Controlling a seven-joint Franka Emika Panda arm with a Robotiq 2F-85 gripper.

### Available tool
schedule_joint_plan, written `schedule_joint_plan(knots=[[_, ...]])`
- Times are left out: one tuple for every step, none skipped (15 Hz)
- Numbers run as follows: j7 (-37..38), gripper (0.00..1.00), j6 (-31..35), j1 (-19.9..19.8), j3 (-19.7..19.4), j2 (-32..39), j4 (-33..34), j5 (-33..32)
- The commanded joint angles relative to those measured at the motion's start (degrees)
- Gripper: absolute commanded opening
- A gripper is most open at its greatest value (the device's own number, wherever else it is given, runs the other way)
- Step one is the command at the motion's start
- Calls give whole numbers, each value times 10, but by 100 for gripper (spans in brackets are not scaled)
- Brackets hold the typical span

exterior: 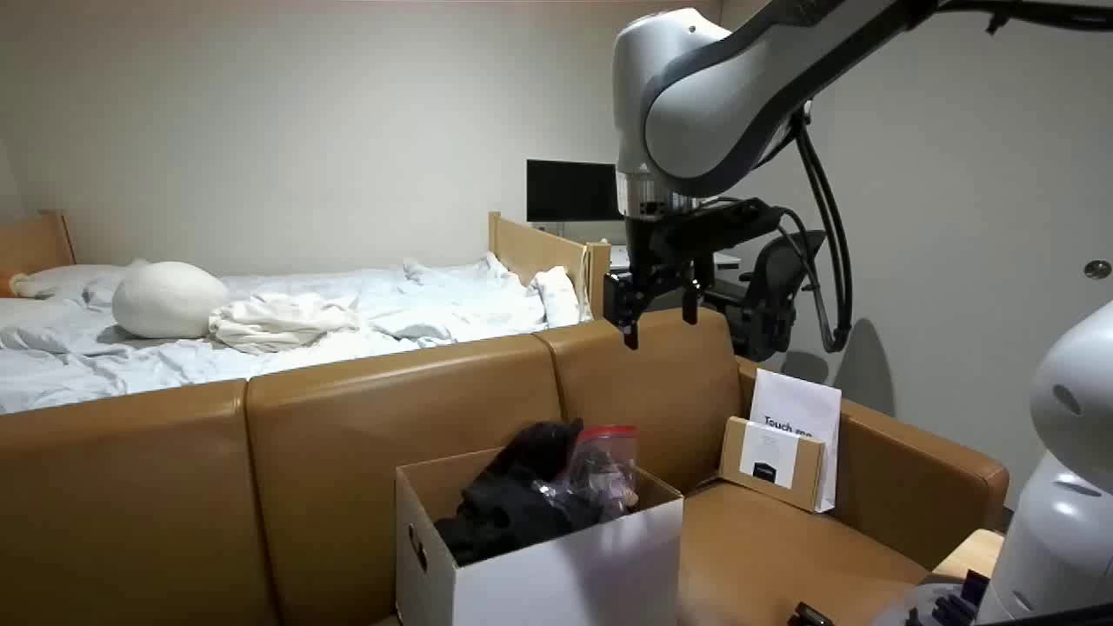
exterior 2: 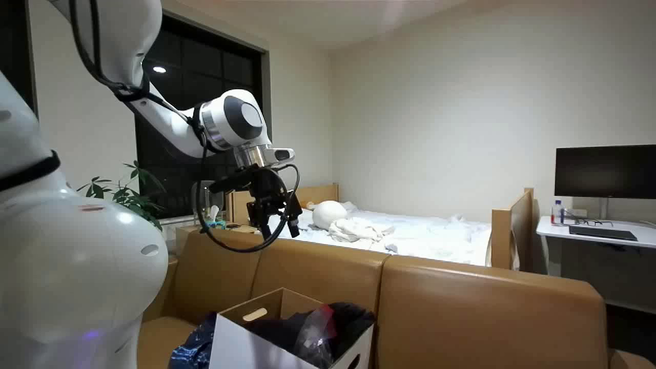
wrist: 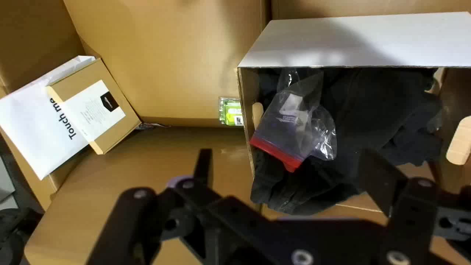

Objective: Move the packet from the box and put it on the sofa

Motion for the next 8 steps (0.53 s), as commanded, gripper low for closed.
schedule_joint_plan(knots=[[6, 100, -3, 14, -14, 2, 1, -8], [6, 100, -3, 14, -14, 2, 1, -8], [6, 100, -3, 14, -14, 2, 1, -8], [6, 100, -3, 14, -14, 2, 1, -8], [6, 100, -3, 14, -14, 2, 1, -8], [6, 100, -3, 14, -14, 2, 1, -8], [-1, 100, 10, 18, -20, 2, -8, -1], [6, 100, 60, 16, -24, -3, -39, -8]])
